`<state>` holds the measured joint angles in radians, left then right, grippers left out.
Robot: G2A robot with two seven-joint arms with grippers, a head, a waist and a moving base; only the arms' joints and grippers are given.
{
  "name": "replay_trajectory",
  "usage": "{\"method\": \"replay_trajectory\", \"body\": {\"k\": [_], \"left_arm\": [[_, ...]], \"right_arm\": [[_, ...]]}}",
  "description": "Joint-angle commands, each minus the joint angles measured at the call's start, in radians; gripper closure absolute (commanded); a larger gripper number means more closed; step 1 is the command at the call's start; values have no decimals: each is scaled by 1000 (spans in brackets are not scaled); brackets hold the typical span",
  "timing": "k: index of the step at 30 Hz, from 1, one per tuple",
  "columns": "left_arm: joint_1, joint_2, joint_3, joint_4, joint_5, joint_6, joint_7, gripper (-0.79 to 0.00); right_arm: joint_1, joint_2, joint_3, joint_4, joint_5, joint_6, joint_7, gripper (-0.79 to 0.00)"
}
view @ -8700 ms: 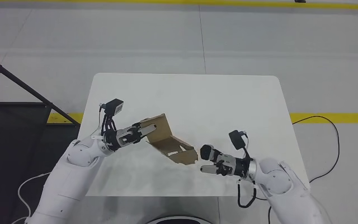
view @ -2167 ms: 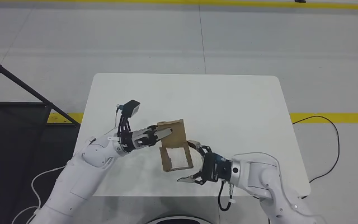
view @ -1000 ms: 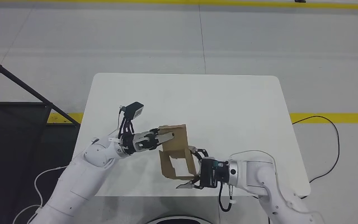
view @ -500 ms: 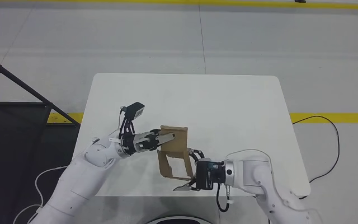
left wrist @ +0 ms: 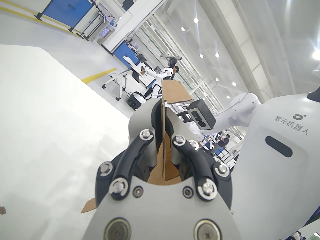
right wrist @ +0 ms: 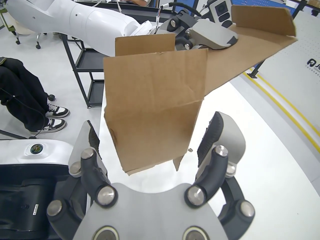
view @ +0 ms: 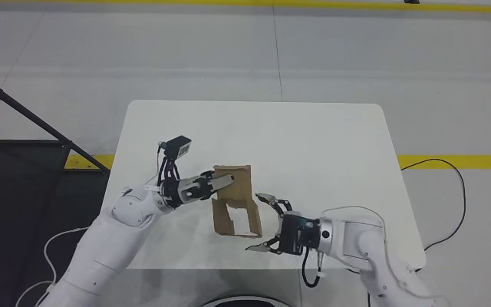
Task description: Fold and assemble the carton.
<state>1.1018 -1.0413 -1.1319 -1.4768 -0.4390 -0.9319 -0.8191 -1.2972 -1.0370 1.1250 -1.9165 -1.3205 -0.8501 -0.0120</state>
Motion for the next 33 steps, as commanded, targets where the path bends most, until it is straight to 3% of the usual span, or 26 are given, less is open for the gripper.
{"method": "replay_trajectory", "body": {"k": [1, 17, 19, 25, 33], "left_arm": [[1, 0, -2, -3, -6, 4, 0, 0], [2, 0, -6, -6, -5, 7, 0, 0], [10, -1, -11, -22, 2, 41, 37, 0], [28, -4, -26, -41, 24, 84, 98, 0], [40, -8, -31, -35, -40, 144, 121, 0]], "right_arm": [[-16, 4, 18, -8, -10, 4, -11, -785], [-51, 9, 49, -17, -12, 27, -41, -785], [-51, 9, 49, -17, -12, 27, -41, -785], [-60, 8, 44, -73, -104, 108, 22, -785], [-150, 17, 95, -150, -213, 234, 44, -785]]}}
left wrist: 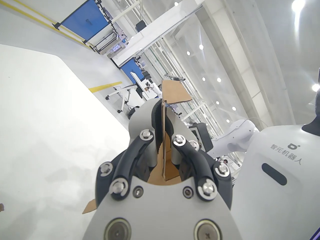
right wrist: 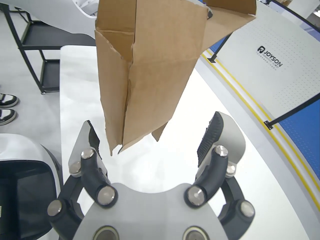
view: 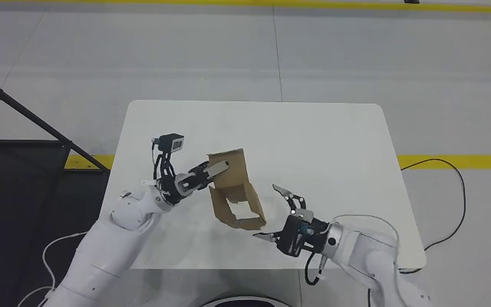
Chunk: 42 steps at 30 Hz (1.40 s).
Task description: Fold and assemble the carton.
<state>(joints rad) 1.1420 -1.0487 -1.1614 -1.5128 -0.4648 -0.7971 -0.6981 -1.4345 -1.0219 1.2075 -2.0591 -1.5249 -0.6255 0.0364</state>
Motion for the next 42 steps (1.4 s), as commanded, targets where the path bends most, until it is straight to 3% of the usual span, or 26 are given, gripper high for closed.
{"method": "replay_trajectory", "body": {"k": [1, 5, 7, 27, 42], "left_arm": [[0, -1, -3, 1, -27, 18, -1, 0], [0, -2, -11, 6, -72, 55, -6, 0], [0, -3, -17, 12, -78, 73, 0, 0], [7, -13, -40, -9, -65, 156, 85, 0], [-1, -30, -55, 29, -65, 153, 120, 0]], "right_arm": [[-26, 4, 27, -17, -22, 19, -8, -785], [-84, 12, 88, -45, -70, 60, -33, -785], [-124, 15, 106, -86, -141, 104, 62, -785], [-124, 15, 106, -86, -141, 104, 62, -785], [-124, 15, 106, -86, -141, 104, 62, -785]]}}
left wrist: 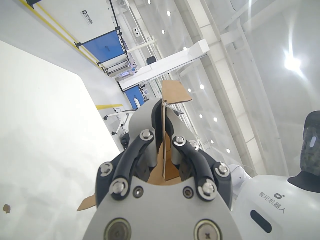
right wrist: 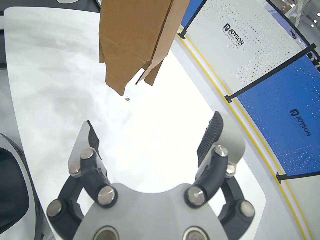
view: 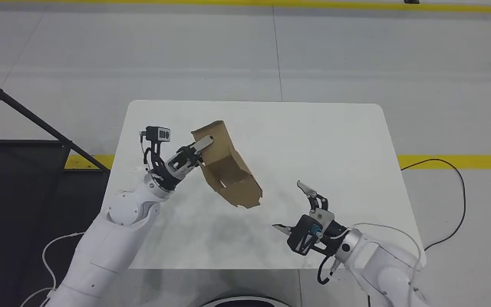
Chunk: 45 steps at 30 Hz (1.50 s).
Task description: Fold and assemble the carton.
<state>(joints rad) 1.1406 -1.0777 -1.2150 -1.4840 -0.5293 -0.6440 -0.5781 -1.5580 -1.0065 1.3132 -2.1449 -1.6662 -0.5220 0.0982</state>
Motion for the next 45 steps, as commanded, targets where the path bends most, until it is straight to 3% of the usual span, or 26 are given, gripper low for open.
{"method": "replay_trajectory", "body": {"k": [1, 18, 25, 34, 45], "left_arm": [[0, -1, -4, 0, 0, -1, 0, 0], [8, -10, -26, 0, 4, 6, 38, 0], [31, -16, -32, -33, -73, 87, 51, 0], [35, -22, -46, -40, -230, 203, -35, 0], [35, -20, -60, -40, -184, 198, -49, 0]], "right_arm": [[0, 0, 0, 0, 0, 0, 0, -785], [0, 0, 0, 0, 0, 0, 0, -785], [0, 0, 0, 0, 0, 0, 0, -785], [0, 0, 0, 0, 0, 0, 0, -785], [0, 0, 0, 0, 0, 0, 0, -785]]}}
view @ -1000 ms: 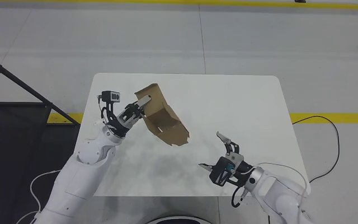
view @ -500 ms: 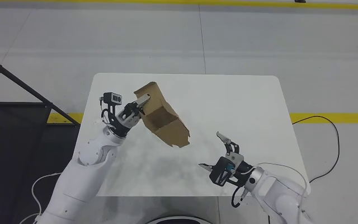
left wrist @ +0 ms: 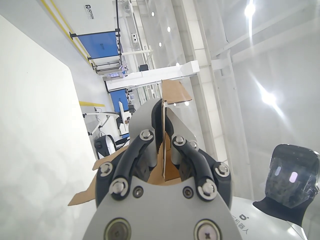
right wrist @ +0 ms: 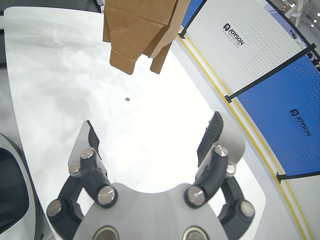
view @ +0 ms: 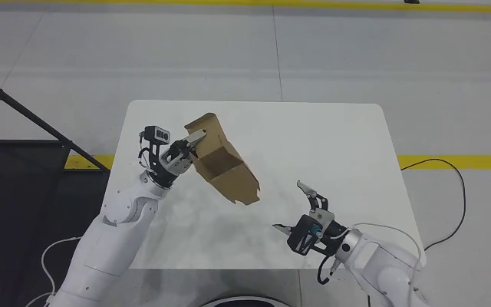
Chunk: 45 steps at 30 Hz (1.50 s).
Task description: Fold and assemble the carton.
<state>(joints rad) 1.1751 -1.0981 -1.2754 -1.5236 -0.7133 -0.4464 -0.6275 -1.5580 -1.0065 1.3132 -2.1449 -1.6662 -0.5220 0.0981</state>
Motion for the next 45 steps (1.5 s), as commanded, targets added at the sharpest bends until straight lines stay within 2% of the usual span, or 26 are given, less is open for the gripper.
{"method": "replay_trajectory", "body": {"k": [1, 7, 8, 13, 19, 32, 45], "left_arm": [[0, 0, 0, 0, 0, 0, 0, 0], [20, -8, 15, -34, -57, 54, 30, 0], [26, -12, 20, -44, -118, 69, 37, 0], [44, -21, 34, -61, -154, 96, 53, 0], [56, -29, 38, -70, -198, 141, 64, 0], [64, -31, 35, -65, -169, 153, 70, 0], [88, -49, 43, -99, -271, 234, 83, 0]], "right_arm": [[0, 0, 0, 0, 0, 0, 0, -785], [-10, -2, -9, -4, -61, 54, -20, -785], [-13, -2, -12, -5, -84, 75, -29, -785], [-26, -9, -43, -9, -167, 192, -84, -785], [-40, -24, -88, 10, -161, 339, -117, -785], [-32, -30, -109, 24, -141, 345, -124, -785], [45, -73, -236, 109, -142, 534, -184, -785]]}}
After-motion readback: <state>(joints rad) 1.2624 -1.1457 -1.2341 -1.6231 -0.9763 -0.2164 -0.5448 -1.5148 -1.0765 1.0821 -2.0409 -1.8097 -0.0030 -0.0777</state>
